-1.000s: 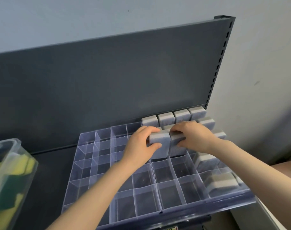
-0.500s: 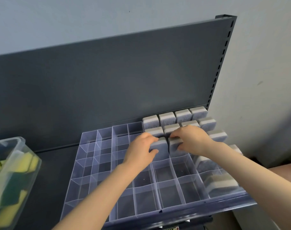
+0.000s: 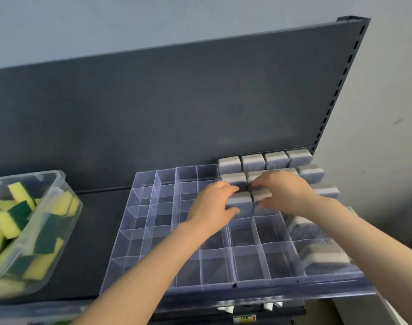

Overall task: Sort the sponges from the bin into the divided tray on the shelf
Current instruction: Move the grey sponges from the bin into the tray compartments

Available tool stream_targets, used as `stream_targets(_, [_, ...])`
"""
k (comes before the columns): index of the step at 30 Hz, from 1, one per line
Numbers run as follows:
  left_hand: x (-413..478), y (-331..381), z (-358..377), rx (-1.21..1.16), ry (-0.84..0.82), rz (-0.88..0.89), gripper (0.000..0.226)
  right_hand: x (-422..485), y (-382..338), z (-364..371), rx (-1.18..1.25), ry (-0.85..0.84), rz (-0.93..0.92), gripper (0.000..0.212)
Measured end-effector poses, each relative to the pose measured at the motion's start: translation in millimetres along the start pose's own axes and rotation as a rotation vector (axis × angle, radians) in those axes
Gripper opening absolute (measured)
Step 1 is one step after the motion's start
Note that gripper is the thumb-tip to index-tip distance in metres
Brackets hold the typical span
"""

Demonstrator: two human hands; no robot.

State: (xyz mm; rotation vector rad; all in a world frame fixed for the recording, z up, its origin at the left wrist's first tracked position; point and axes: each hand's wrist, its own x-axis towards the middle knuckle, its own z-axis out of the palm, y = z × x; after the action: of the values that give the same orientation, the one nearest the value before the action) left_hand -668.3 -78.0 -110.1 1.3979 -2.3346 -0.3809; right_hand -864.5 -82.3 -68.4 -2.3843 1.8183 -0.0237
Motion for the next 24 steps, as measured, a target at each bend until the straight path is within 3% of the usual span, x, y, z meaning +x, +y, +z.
stream_targets(6, [-19, -30, -59, 0.196, 0.064, -0.107, 0.048, 10, -48, -26, 0.150, 0.215, -0.047, 0.040])
stream_targets(12, [-68, -91, -115, 0.306, 0.024, -0.276, 0.042, 22, -126, -9, 0.143, 0.178, -0.069, 0.038])
stream_targets(24, [-190, -223, -222, 0.386, 0.057, -0.425, 0.036, 39, -306, 7, 0.167, 0.155, -0.084, 0.036])
